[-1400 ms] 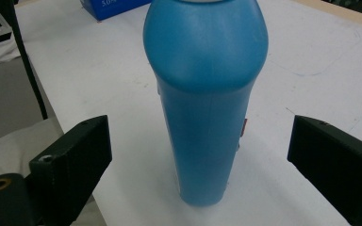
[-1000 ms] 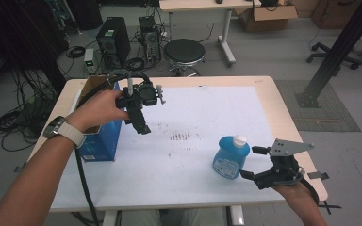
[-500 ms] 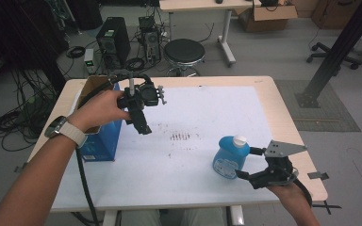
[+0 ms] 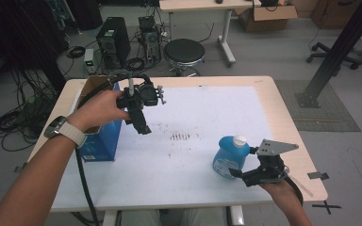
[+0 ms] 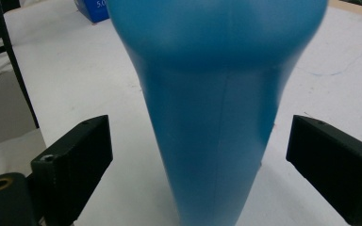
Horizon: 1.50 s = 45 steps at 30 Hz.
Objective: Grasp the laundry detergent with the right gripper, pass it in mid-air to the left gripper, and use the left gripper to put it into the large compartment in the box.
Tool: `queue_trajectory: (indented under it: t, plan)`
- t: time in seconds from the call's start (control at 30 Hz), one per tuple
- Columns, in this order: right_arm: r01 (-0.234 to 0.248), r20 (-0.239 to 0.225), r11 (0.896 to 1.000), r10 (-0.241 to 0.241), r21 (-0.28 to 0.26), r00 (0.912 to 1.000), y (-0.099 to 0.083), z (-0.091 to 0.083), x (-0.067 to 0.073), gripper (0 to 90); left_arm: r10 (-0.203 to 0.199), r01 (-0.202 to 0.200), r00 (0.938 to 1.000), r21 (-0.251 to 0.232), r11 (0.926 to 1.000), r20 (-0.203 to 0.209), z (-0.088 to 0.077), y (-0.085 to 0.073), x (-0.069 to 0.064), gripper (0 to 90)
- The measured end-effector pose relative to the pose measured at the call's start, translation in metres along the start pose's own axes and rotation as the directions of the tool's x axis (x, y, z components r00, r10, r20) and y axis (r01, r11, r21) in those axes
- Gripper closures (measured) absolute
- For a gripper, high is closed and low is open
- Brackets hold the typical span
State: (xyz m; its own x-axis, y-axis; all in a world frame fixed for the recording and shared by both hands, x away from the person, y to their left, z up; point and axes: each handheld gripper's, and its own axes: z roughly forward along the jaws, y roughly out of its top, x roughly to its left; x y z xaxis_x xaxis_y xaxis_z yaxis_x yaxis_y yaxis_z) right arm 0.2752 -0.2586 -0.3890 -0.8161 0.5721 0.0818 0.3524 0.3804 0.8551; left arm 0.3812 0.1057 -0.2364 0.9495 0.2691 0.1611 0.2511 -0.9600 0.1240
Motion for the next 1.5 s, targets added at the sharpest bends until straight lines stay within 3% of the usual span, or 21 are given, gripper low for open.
queue_trajectory:
  t: [0.53, 1.13, 1.2, 1.5]
  plan:
    - [-0.01, 0.001, 1.0, 0.01, -0.028, 0.9999, -0.001, 0.013, 0.0, 10.2, -0.005, 0.005, 1.0, -0.004, 1.0, -0.001, 0.0, -0.001, 0.0, 5.8]
    - [-0.003, -0.001, 0.999, 0.003, -0.054, 1.0, -0.003, 0.015, 0.0, 21.8, -0.006, 0.006, 1.0, -0.002, 1.0, 0.0, 0.001, -0.001, 0.001, 5.7]
    - [-0.012, -0.009, 0.998, 0.011, -0.065, 0.9999, -0.003, 0.015, -0.001, 26.9, -0.007, 0.007, 1.0, 0.001, 1.0, -0.001, 0.001, -0.002, 0.0, 5.8]
    - [-0.02, -0.009, 0.997, 0.02, -0.078, 0.9998, -0.003, 0.015, -0.002, 29.9, -0.008, 0.008, 1.0, -0.001, 1.0, -0.003, 0.001, -0.002, 0.001, 5.7]
